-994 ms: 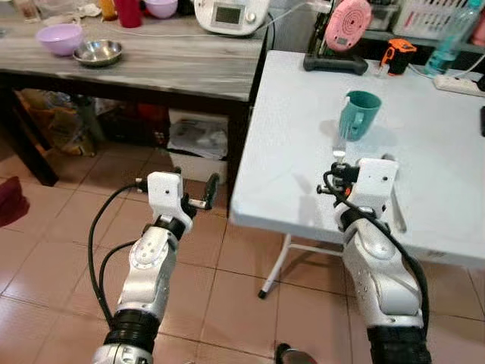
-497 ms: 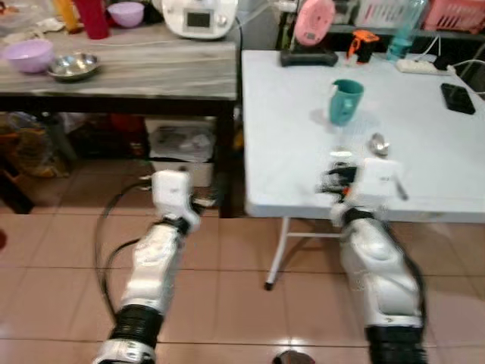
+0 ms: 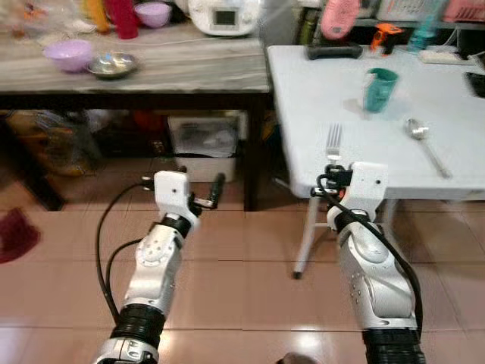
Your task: Setting the table
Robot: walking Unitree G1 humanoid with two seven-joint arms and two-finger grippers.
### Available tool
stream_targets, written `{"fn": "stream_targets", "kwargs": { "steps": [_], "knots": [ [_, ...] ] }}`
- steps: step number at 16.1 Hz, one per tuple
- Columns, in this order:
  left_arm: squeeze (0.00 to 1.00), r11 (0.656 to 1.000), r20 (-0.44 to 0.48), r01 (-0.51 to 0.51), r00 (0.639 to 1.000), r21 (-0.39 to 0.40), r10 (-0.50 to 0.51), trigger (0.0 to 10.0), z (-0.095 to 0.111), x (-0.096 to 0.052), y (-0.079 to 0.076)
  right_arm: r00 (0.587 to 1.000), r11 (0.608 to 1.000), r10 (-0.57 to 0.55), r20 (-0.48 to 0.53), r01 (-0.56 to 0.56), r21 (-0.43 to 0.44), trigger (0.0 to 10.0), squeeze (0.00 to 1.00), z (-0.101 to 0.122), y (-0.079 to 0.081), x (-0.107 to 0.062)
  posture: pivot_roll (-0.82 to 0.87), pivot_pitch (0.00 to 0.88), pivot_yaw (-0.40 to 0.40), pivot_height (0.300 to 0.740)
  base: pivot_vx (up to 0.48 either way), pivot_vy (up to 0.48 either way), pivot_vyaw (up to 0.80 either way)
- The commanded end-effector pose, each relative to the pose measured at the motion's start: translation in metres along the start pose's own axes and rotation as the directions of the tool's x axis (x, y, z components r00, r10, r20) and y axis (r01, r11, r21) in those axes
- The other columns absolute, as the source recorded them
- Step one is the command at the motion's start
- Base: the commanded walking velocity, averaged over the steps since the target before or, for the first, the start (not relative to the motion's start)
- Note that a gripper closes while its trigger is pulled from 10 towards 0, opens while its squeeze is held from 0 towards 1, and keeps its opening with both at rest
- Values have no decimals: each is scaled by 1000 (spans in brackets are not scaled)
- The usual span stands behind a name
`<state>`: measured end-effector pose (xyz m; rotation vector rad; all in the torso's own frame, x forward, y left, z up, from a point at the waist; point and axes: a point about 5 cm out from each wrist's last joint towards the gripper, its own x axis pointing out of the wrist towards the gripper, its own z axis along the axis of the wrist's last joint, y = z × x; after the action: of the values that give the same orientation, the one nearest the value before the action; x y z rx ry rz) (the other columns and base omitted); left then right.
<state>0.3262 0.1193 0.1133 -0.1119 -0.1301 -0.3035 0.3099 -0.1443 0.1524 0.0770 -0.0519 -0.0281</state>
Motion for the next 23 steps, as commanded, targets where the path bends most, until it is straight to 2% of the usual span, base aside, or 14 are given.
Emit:
{"fn": "stream_targets", "kwargs": {
  "steps": [1,10,13,16,23],
  "knots": [
    [0,1000,-8,22,1000,4,-22,10000,-2,2,-8,999,999,-37,13,37,-7,10000,0,2,-11,0,-301,78,21,740,0,435,0],
    [0,1000,-10,22,1000,13,-22,10000,-2,3,-9,999,999,-40,23,40,-7,10000,0,1,-10,2,-295,79,24,740,0,432,0],
    [0,999,13,33,999,35,-33,10000,1,3,-10,999,999,-41,25,42,-10,10000,0,1,-10,2,-295,79,24,740,0,0,0],
    [0,999,9,42,999,-20,-42,10000,-1,0,-10,999,999,-40,32,41,-17,10000,0,2,-11,2,-297,80,22,740,0,0,0],
    [0,997,17,69,997,-41,-69,10000,-1,0,-13,998,999,-26,50,28,-40,10000,0,4,-11,3,-298,73,20,740,326,0,0]
  ]
}}
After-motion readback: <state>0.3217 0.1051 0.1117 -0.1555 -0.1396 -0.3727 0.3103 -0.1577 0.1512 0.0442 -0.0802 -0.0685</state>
